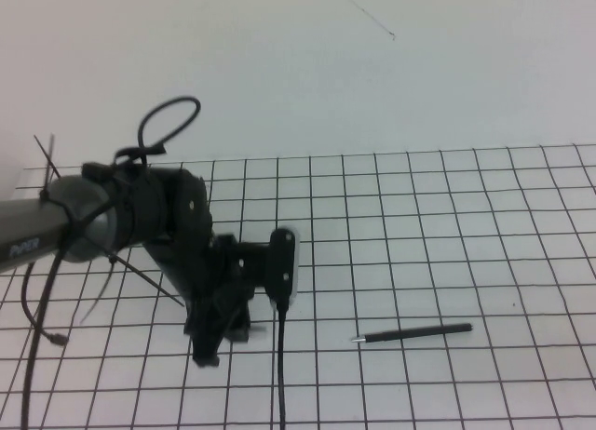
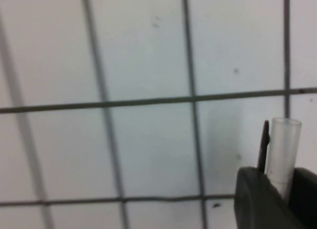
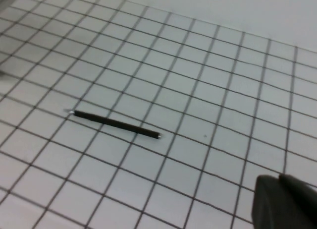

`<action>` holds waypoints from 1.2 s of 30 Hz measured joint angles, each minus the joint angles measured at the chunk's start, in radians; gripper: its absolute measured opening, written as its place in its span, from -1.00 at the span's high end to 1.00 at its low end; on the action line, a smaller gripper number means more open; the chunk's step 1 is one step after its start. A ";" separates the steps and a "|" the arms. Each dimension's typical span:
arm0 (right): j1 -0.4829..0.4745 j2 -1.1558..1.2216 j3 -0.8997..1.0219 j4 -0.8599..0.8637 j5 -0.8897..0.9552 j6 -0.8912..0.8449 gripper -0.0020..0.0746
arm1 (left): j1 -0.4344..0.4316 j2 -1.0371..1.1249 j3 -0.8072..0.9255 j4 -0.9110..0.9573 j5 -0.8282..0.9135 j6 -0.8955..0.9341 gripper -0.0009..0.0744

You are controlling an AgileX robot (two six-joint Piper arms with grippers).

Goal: Cap the pen
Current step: Put the cap on the pen

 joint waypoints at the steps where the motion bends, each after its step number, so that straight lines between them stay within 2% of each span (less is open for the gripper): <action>1: 0.000 0.030 -0.036 0.014 0.036 -0.033 0.95 | 0.000 -0.013 -0.011 0.002 0.000 0.000 0.97; 7: 0.000 0.332 -0.256 0.027 0.219 -0.146 0.95 | 0.000 -0.087 -0.039 -0.004 0.043 0.000 0.97; 10: 0.000 0.516 -0.351 0.027 0.304 -0.289 0.94 | 0.000 -0.115 -0.039 -0.004 0.059 -0.010 0.97; 14: 0.012 0.738 -0.449 0.055 0.300 -0.352 0.79 | 0.000 -0.139 -0.039 -0.004 0.076 -0.042 0.97; 17: 0.076 0.900 -0.535 0.057 0.316 -0.364 0.50 | 0.000 -0.156 -0.039 0.003 0.089 -0.057 0.97; 20: 0.197 1.021 -0.614 0.040 0.315 -0.370 0.26 | 0.000 -0.177 -0.039 0.047 0.089 -0.093 0.97; 23: 0.322 1.124 -0.689 -0.048 0.279 -0.366 0.25 | 0.002 -0.193 -0.039 0.075 0.087 -0.115 0.98; 28: 0.464 1.275 -0.766 -0.369 0.250 -0.324 0.25 | 0.002 -0.210 -0.039 0.080 0.099 -0.135 0.97; 32: 0.512 1.351 -0.793 -0.485 0.227 -0.317 0.24 | 0.002 -0.225 -0.039 0.093 0.120 -0.138 0.97; 36: 0.518 1.407 -0.819 -0.499 0.205 -0.326 0.01 | 0.002 -0.230 -0.039 0.111 0.123 -0.156 0.97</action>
